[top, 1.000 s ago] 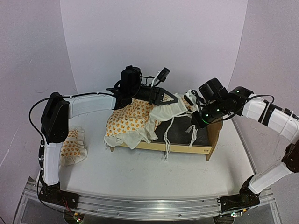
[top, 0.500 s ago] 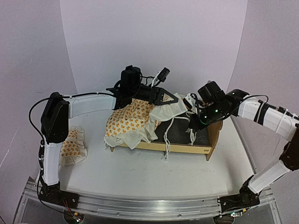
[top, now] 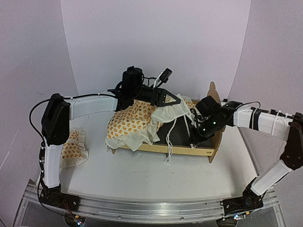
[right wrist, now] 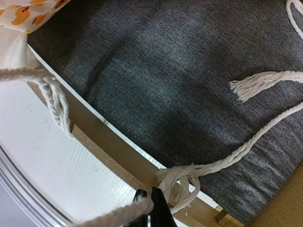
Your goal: Set up the pet bed
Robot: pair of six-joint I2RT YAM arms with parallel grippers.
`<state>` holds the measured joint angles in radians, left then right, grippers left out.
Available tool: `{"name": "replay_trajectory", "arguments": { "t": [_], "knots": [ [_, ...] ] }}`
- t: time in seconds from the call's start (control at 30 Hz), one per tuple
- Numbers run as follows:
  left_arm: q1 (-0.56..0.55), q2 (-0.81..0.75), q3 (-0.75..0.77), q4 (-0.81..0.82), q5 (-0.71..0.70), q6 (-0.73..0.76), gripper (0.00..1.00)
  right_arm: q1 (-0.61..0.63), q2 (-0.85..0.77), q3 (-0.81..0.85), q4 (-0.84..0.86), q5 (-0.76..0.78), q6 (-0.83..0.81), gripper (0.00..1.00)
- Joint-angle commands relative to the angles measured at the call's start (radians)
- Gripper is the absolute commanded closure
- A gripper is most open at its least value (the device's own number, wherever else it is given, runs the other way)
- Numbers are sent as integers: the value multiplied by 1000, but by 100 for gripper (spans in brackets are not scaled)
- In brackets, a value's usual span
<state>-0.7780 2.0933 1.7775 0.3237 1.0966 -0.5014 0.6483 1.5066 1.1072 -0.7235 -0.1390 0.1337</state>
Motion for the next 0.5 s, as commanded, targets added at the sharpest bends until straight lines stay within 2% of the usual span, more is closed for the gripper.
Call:
{"name": "replay_trajectory", "arguments": {
  "t": [0.0,0.1,0.2,0.33,0.47],
  "knots": [
    [-7,-44,-4,68,0,-12,100,-7,-5,-59,156,110,7,100],
    [-7,-44,-8,71,-6,-16,100,-6,-20,-44,190,204,-10,100],
    [-7,-47,-9,74,-5,-16,100,-9,-30,-14,205,220,-22,100],
    [-7,-46,-5,77,-4,-18,100,-11,6,8,195,181,-26,100],
    [-7,-51,-10,80,-3,-16,100,-12,7,-50,199,98,5,100]
  ]
}}
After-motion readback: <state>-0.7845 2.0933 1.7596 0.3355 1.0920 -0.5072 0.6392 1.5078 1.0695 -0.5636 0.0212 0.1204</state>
